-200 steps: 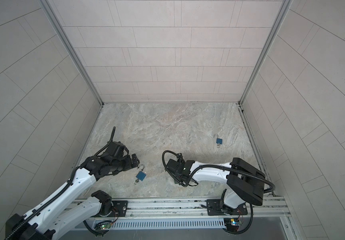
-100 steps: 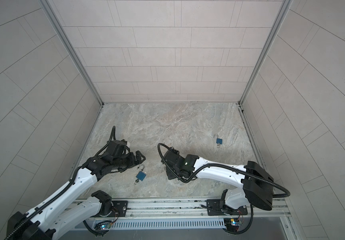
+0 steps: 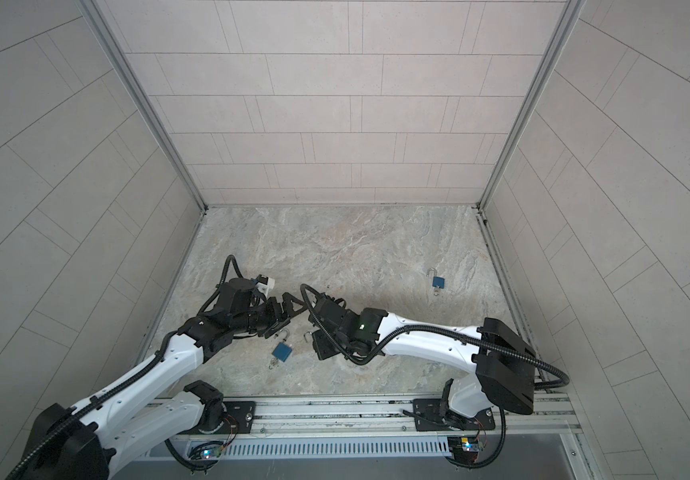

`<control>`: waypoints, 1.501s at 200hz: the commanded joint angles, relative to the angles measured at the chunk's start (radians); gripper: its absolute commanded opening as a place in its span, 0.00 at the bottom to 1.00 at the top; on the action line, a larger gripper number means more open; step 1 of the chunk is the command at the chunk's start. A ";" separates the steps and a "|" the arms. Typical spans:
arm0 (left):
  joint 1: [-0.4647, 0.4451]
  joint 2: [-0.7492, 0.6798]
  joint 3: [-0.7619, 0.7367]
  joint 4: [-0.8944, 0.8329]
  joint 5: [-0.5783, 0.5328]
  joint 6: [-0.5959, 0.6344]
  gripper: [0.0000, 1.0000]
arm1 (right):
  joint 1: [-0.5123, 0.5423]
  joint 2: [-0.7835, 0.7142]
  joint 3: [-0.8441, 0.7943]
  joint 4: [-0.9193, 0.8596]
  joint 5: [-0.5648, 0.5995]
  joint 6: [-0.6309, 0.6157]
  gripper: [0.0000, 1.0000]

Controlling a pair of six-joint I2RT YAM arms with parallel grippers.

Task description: Lock with the key

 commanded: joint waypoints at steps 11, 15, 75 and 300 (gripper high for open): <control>-0.002 -0.068 -0.061 0.047 0.043 -0.047 0.96 | 0.006 0.020 0.059 0.003 -0.002 -0.023 0.22; -0.003 -0.078 -0.072 0.059 0.044 -0.055 0.94 | 0.005 0.022 0.064 0.001 -0.002 -0.026 0.22; -0.003 -0.234 -0.169 0.131 0.019 -0.140 0.75 | -0.004 0.049 0.119 -0.018 -0.002 -0.039 0.22; -0.007 -0.248 -0.077 -0.095 -0.011 -0.060 0.57 | -0.027 0.142 0.219 -0.019 -0.051 -0.078 0.19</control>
